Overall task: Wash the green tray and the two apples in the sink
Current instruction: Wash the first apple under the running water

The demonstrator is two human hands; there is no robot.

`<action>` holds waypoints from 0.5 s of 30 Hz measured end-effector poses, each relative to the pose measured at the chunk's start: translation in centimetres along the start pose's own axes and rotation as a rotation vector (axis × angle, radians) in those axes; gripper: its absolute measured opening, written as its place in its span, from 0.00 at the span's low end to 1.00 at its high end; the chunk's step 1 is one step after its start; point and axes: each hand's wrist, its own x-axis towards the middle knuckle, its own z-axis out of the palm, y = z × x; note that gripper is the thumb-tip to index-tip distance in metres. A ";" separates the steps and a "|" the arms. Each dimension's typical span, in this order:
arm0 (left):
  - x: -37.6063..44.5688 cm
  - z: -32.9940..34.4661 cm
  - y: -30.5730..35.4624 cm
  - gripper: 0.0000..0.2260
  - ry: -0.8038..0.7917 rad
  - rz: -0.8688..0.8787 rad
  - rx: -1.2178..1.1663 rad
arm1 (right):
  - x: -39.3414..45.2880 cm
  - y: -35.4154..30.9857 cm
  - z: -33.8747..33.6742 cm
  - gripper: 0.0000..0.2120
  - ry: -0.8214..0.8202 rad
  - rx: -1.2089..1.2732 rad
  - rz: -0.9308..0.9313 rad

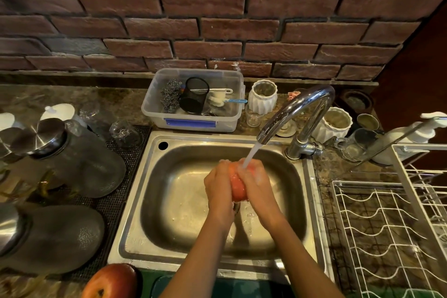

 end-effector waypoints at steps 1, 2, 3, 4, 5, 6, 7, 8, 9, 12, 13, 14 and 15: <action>-0.1 -0.2 -0.2 0.13 -0.035 0.039 0.071 | 0.3 0.0 0.0 0.11 0.027 0.000 0.041; -0.2 -0.5 -0.3 0.14 -0.078 0.085 0.124 | 0.7 -0.2 -0.1 0.10 0.060 0.016 0.093; -0.2 -0.7 -0.5 0.14 -0.117 0.142 0.175 | 1.1 -0.3 -0.2 0.09 0.093 0.050 0.149; -0.3 -0.9 -0.7 0.16 -0.145 0.203 0.253 | 1.4 -0.7 -0.2 0.10 0.123 0.088 0.212; -0.4 -1.0 -0.9 0.19 -0.162 0.265 0.344 | 1.6 -1.0 -0.3 0.11 0.143 0.109 0.270; -0.4 -1.1 -1.1 0.22 -0.166 0.330 0.416 | 1.8 -1.2 -0.4 0.12 0.152 0.109 0.311; -0.4 -1.3 -1.4 0.24 -0.157 0.378 0.442 | 1.9 -1.4 -0.4 0.12 0.151 0.097 0.333; -0.4 -1.3 -1.5 0.23 -0.134 0.402 0.414 | 1.9 -1.5 -0.4 0.12 0.137 0.083 0.342; -0.4 -1.3 -1.5 0.20 -0.100 0.406 0.352 | 1.8 -1.6 -0.3 0.12 0.115 0.067 0.354; -0.4 -0.9 -1.7 0.09 0.015 0.366 0.230 | 1.3 -1.7 -0.1 0.11 0.026 0.025 0.347; -0.4 -0.7 -1.6 0.09 0.048 0.337 0.207 | 1.2 -1.4 0.0 0.13 -0.011 0.013 0.287; -0.5 -0.5 -1.5 0.09 0.072 0.305 0.192 | 1.1 -1.1 0.1 0.14 -0.040 0.019 0.239; -0.5 -0.4 -1.4 0.10 0.089 0.273 0.189 | 1.0 -0.9 0.2 0.16 -0.056 0.034 0.206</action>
